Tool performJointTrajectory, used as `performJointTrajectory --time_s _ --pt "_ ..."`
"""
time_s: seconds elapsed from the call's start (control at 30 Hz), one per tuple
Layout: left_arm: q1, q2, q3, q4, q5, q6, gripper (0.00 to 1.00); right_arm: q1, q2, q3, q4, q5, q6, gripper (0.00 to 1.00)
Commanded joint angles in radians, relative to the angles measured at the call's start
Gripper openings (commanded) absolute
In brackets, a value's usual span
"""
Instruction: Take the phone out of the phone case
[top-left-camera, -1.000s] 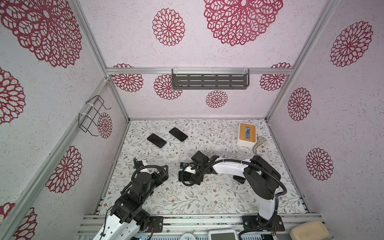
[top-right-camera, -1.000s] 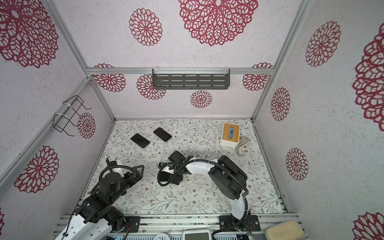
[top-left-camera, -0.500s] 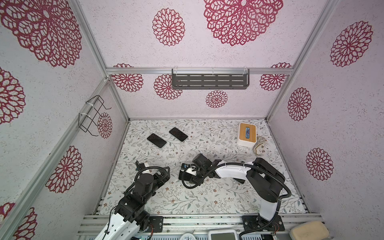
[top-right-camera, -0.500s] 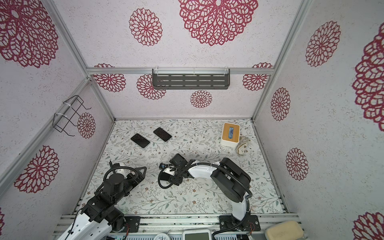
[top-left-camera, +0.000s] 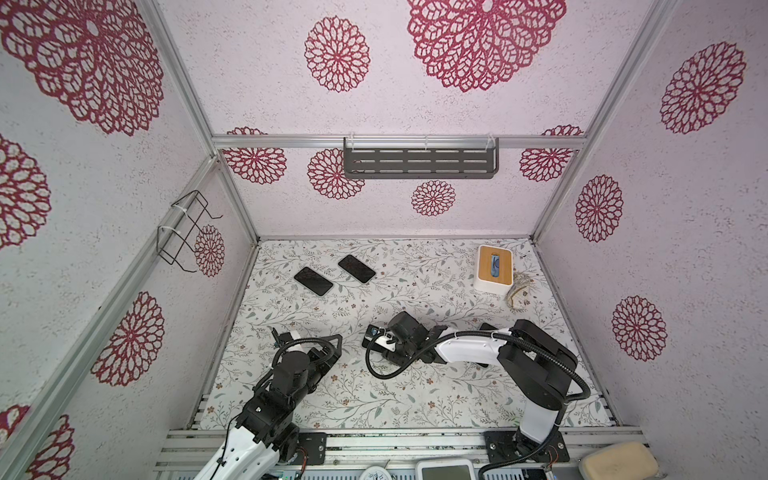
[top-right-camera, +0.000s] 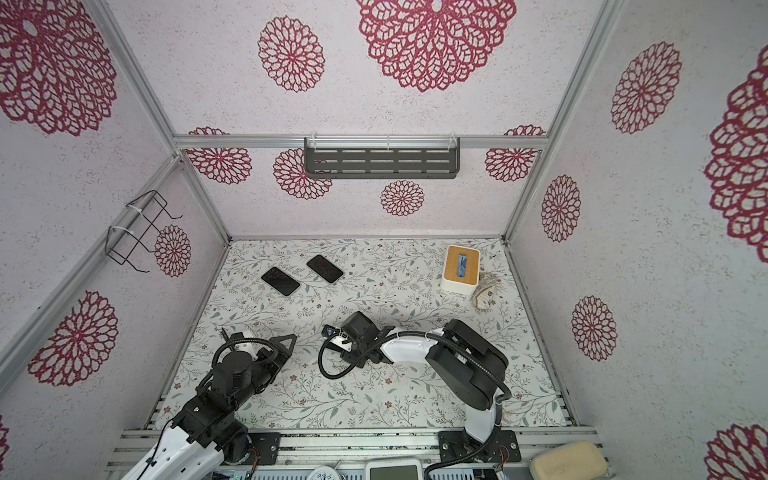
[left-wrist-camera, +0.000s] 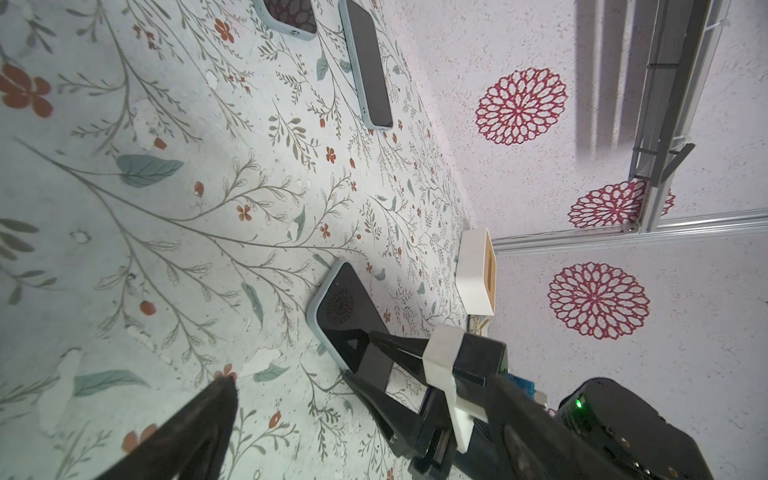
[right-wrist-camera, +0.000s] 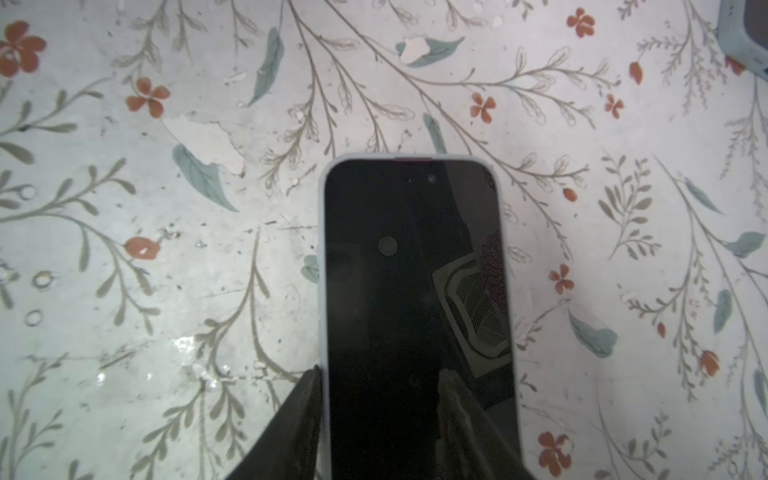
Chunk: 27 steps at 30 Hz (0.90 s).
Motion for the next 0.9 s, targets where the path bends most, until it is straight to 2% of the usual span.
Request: performJointTrajectory --time_s 0.0,0.1,0.13,0.23,0.43,0.87 --pt "-0.008 0.014 -0.023 0.083 0.020 -0.049 0.97 -0.011 -0.036 -0.006 0.013 0.050 0.030 0.47" --pt "-0.008 0.043 -0.031 0.118 0.035 -0.061 0.97 -0.014 -0.041 -0.009 0.017 0.038 0.028 0.47" --pt "-0.009 0.055 -0.030 0.130 0.040 -0.062 0.97 -0.015 -0.042 -0.011 0.014 0.035 0.022 0.50" --pt "-0.009 0.085 -0.016 0.142 0.049 -0.054 0.97 -0.026 -0.043 0.016 -0.049 0.033 0.002 0.75" --pt "-0.010 0.106 -0.003 0.151 0.050 -0.046 0.97 -0.055 -0.041 0.092 -0.165 0.004 -0.004 0.99" --pt "-0.010 0.062 0.000 0.099 0.051 -0.036 0.97 -0.083 0.072 0.296 -0.424 -0.094 -0.002 0.99"
